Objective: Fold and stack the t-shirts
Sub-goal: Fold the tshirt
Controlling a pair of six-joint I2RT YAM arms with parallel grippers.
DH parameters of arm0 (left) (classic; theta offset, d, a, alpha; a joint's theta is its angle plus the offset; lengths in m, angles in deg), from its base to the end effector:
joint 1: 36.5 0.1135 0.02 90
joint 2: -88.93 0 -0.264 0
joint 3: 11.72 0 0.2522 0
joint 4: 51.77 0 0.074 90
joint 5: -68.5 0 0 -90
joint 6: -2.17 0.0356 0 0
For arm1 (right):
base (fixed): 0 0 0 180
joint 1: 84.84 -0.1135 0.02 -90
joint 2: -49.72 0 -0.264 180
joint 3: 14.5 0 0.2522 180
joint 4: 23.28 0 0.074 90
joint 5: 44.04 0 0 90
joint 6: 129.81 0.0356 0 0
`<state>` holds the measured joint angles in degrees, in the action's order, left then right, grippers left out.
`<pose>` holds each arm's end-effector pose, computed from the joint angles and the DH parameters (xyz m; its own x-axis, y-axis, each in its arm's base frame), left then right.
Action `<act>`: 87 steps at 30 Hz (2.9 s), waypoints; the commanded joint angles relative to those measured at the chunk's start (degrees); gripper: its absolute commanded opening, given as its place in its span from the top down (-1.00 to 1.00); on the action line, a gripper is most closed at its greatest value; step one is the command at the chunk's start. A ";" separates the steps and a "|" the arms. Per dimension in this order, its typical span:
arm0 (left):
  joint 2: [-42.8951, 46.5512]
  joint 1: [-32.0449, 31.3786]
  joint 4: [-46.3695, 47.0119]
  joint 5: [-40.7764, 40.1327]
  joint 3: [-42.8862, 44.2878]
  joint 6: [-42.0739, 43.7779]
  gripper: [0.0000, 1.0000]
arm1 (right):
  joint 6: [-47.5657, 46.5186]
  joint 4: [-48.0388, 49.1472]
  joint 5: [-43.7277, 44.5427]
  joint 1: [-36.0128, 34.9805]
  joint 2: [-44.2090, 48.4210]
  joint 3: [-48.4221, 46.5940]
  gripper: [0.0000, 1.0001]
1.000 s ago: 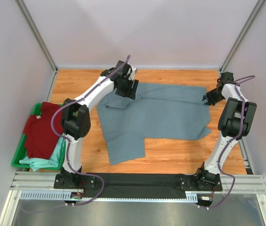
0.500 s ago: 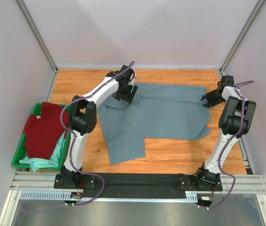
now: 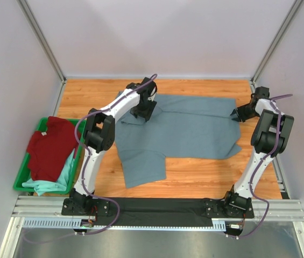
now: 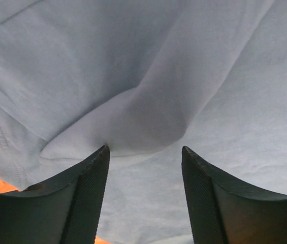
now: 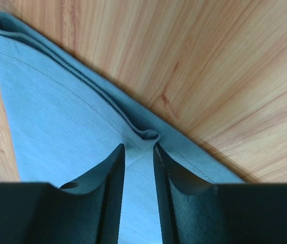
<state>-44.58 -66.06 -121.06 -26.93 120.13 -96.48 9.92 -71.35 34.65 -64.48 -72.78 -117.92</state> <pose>0.4275 -0.2386 0.1942 -0.8827 0.3285 -0.3361 0.3353 0.9413 0.0393 0.4173 -0.1474 0.1534 -0.3526 0.9289 -0.1131 0.8336 0.3667 0.4131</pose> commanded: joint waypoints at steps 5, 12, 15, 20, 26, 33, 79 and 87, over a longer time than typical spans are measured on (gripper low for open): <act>-2.28 -0.15 -2.04 -4.50 4.08 -0.85 -0.09 | -0.34 0.38 1.12 1.00 -0.64 -2.97 0.39; -2.28 -0.15 -3.01 -4.94 6.37 -0.94 0.41 | -0.43 0.55 0.59 1.35 -2.22 -3.58 0.53; -1.84 -0.15 -3.36 -5.55 6.63 -0.76 0.56 | -0.17 0.91 0.50 1.35 -2.83 -3.76 0.59; -0.17 -0.06 -4.15 -7.13 7.86 -0.41 0.94 | -0.60 -0.41 -0.29 1.26 -2.75 -6.39 1.00; 1.06 1.43 -5.03 -10.82 12.78 1.17 1.00 | -2.71 -0.51 1.29 1.00 -1.78 -12.81 1.00; 2.38 4.25 3.84 -11.89 15.68 4.68 1.00 | 1.59 12.94 -5.03 0.56 -4.94 -13.33 1.00; 13.71 2.40 21.78 -5.91 0.13 24.73 1.00 | 3.35 23.42 -12.59 0.03 -3.90 -14.40 1.00; 15.12 2.32 14.49 1.74 -0.92 17.35 1.00 | 0.89 17.53 -14.35 0.91 -1.08 -12.46 1.00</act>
<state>-32.84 -63.83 -103.11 -28.83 119.82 -75.01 12.96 -51.13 21.77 -63.86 -77.43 -131.15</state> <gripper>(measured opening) 0.006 0.011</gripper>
